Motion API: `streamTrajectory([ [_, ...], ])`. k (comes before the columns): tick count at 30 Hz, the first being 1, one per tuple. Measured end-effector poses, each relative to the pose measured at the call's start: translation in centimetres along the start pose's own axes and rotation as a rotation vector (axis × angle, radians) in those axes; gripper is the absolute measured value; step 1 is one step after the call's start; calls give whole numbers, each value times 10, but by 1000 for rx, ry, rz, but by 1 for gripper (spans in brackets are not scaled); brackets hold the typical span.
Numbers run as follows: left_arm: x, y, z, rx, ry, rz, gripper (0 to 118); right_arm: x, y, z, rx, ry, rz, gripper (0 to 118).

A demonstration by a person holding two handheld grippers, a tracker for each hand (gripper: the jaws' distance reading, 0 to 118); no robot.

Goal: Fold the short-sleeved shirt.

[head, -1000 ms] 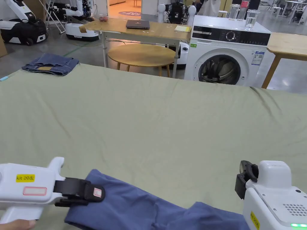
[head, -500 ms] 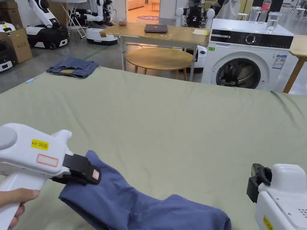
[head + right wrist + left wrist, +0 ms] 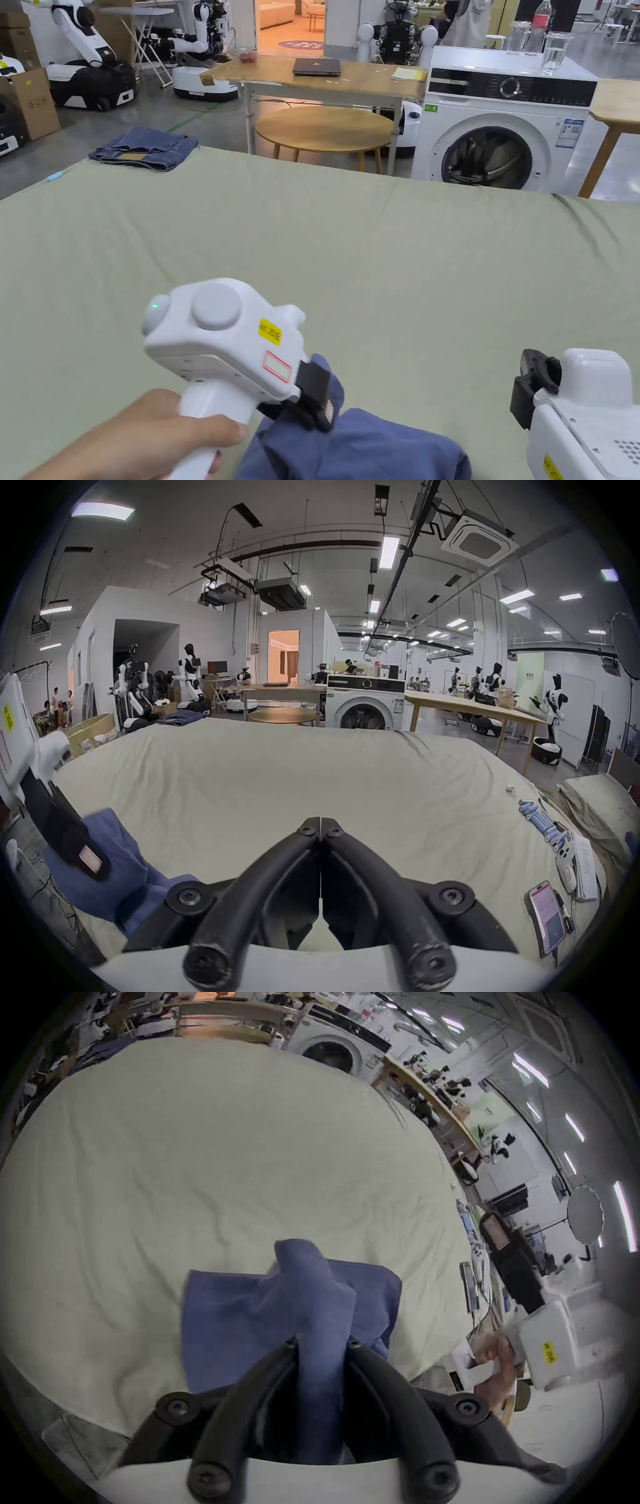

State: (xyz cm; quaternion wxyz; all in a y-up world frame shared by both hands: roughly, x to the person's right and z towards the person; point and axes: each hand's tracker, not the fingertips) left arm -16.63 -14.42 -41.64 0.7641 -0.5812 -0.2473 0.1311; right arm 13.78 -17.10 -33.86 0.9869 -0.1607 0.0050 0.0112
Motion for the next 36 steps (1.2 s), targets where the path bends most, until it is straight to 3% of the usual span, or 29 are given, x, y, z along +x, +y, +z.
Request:
streamTrajectory([
  [11, 44, 4, -84, -78, 87, -46, 8, 14, -6, 5, -20, -34, -14, 0],
  [12, 43, 4, -89, -84, 95, -48, 11, 15, -6, 6, -22, -37, -16, 0],
  [15, 40, 3, -96, -113, 35, -21, 42, 17, -7, 6, -27, -44, -22, 0],
  [20, 46, -1, -67, -95, -41, -56, 47, 20, -8, 9, -29, -50, -16, 0],
  [24, 45, 1, -31, -41, -217, -79, 47, 22, -8, 9, -29, -53, -18, 0],
  [26, 39, 0, -24, -2, -263, -74, 45, 22, -8, 9, -28, -53, -20, 0],
  [27, 33, 3, -27, 11, -266, -73, 38, 22, -8, 10, -28, -53, -22, 0],
  [29, 23, 3, -38, 10, -261, -63, 7, 23, -8, 10, -29, -53, -29, 0],
  [33, -7, 0, -82, -45, -224, 25, 1, 22, -8, 11, -30, -52, -29, 0],
  [36, -24, -6, -112, -77, -315, 88, 0, 23, -9, 12, -28, -55, -26, 0],
])
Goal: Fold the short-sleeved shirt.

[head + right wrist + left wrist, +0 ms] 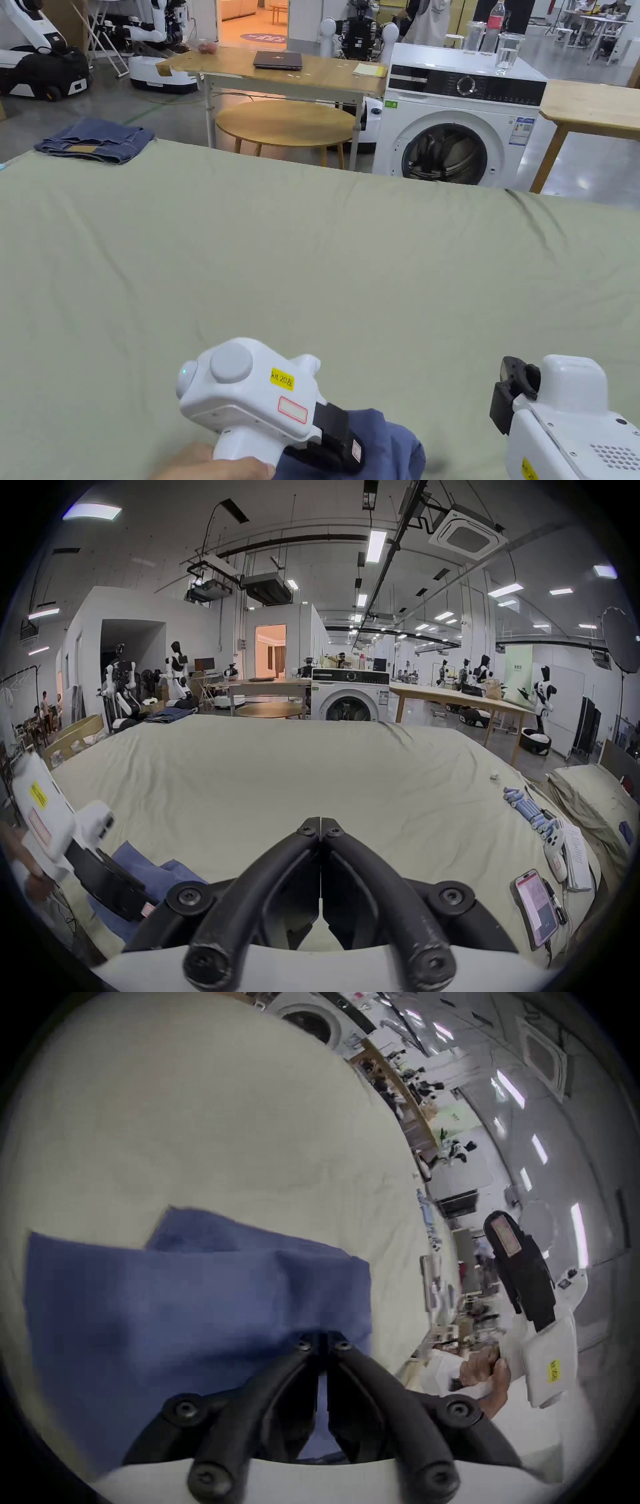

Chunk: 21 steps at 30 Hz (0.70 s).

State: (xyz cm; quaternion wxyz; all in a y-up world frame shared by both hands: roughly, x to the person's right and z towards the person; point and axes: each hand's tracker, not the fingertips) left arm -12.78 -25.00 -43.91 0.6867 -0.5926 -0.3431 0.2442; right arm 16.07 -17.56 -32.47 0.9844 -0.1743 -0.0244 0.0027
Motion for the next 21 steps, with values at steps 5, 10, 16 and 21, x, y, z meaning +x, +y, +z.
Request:
streamTrajectory([
  [5, -17, 1, -29, -17, -132, 48, 0, 2, -2, -2, -7, -5, 0, 0],
  [10, -21, 2, -54, -24, -126, 81, 0, 3, -4, -2, -6, -4, -8, 0],
  [16, -16, -2, -57, 4, -69, 39, 0, 0, -4, -3, -6, -2, -4, 0],
  [21, 13, 3, -33, 39, 24, -82, 0, -5, 2, -2, 11, -1, -9, 0],
])
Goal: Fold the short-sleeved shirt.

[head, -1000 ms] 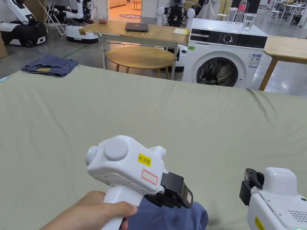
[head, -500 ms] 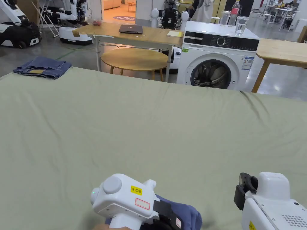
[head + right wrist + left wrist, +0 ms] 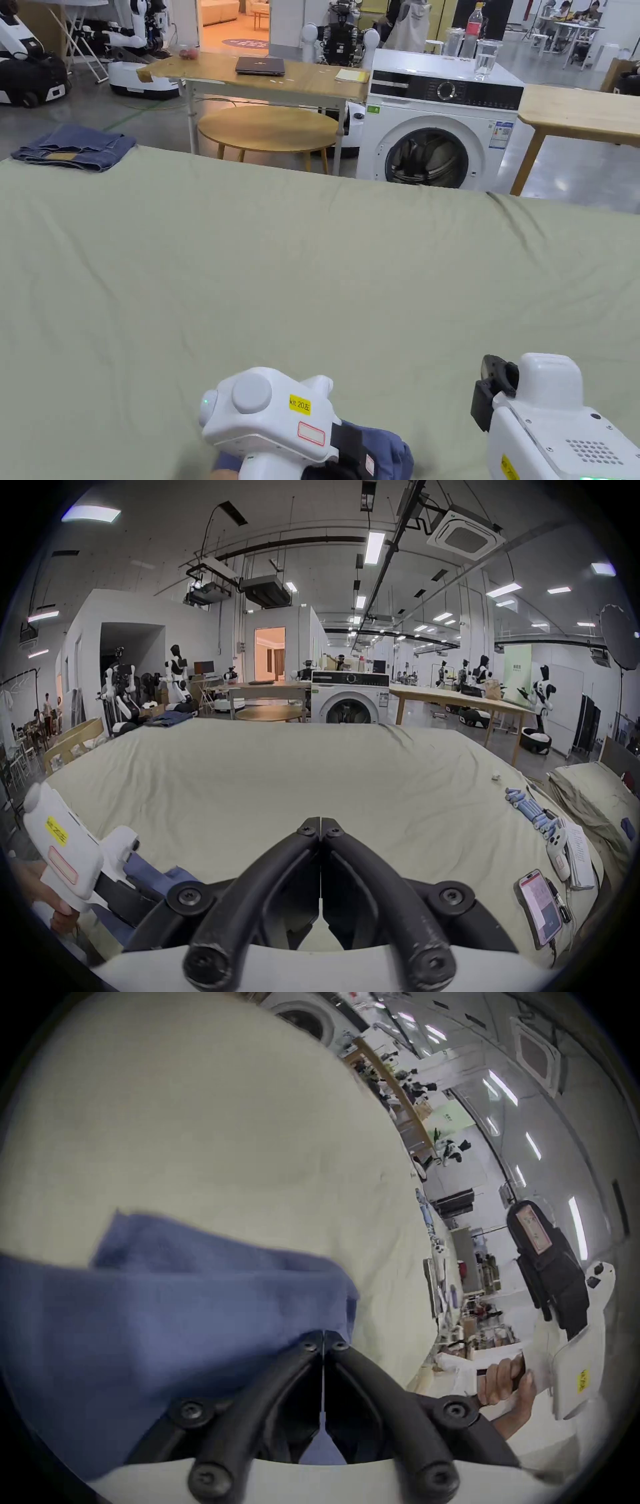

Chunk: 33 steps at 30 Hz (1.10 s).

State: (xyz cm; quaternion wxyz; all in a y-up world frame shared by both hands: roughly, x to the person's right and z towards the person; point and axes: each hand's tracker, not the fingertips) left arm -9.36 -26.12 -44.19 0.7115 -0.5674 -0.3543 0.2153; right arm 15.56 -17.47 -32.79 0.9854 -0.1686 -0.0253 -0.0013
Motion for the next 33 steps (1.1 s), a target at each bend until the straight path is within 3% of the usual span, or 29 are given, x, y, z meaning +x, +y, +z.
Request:
streamTrajectory([
  [5, 22, 7, 53, 225, 60, -133, 0, -5, 15, 1, 84, -15, -14, 0],
  [11, 36, -6, 112, 692, 366, -357, 0, -16, 33, -4, 174, -34, -30, 0],
  [15, 39, -14, 136, 853, 493, -353, 0, -27, 40, -10, 208, -60, -25, 0],
  [22, 40, -33, 145, 1154, 699, -496, 0, -34, 44, -14, 237, -75, -58, 0],
  [29, 34, -43, 163, 1137, 711, -472, 0, -36, 40, 0, 182, -25, -49, 0],
  [33, 22, -51, 173, 1126, 715, -438, 0, -45, 15, 13, 55, 80, -19, 0],
])
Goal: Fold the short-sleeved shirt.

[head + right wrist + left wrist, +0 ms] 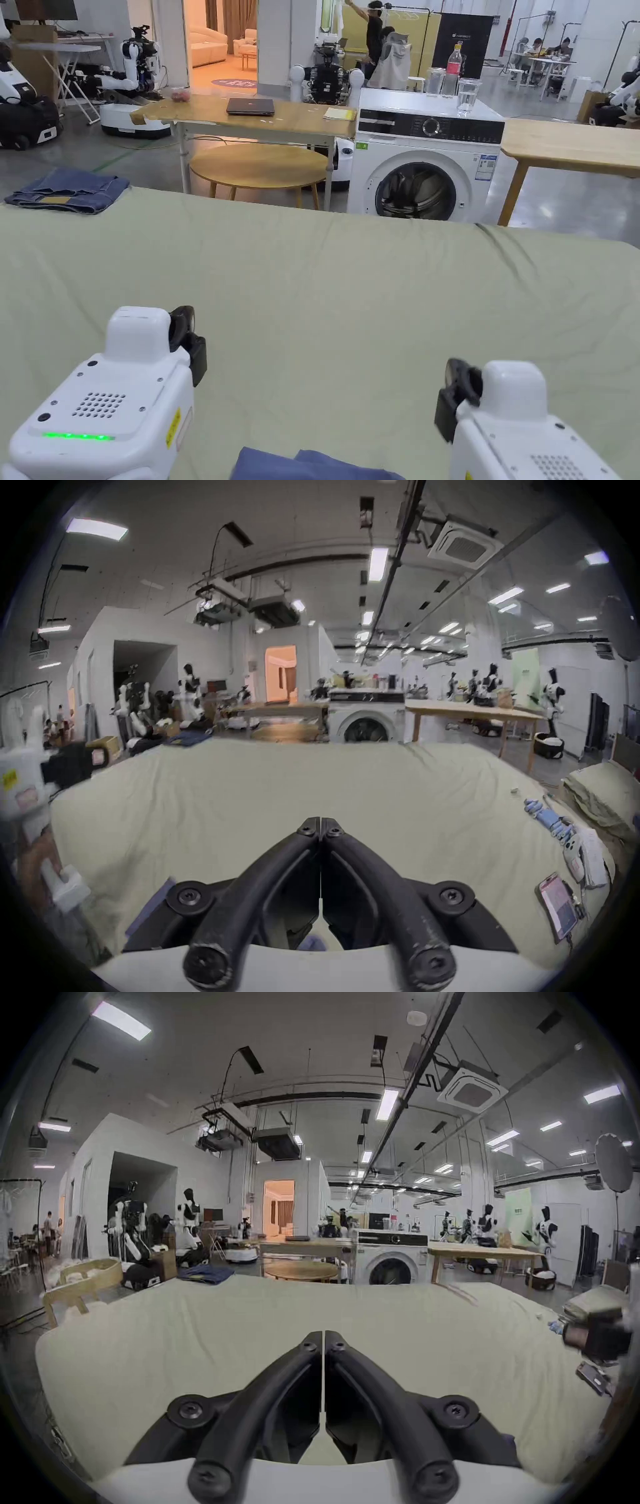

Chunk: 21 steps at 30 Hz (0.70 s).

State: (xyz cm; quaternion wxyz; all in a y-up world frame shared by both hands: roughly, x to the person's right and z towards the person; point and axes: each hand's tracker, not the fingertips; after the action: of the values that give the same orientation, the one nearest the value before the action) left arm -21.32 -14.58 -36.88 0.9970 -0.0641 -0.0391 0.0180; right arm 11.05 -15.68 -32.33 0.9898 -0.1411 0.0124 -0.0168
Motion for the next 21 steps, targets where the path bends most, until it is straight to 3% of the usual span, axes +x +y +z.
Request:
streamTrajectory([
  [6, -16, -13, 10, -38, 12, -15, 0, -30, -60, 4, -181, 120, 105, 0],
  [13, -29, -24, 22, -90, 27, -19, 0, -32, -130, -34, -470, 72, 101, 0],
  [15, -35, -29, 21, -166, 0, 4, 0, -28, -133, -31, -384, 71, 83, 0],
  [21, -56, -48, 9, -446, -187, 107, 0, -32, -128, -33, -413, 61, 98, 0],
])
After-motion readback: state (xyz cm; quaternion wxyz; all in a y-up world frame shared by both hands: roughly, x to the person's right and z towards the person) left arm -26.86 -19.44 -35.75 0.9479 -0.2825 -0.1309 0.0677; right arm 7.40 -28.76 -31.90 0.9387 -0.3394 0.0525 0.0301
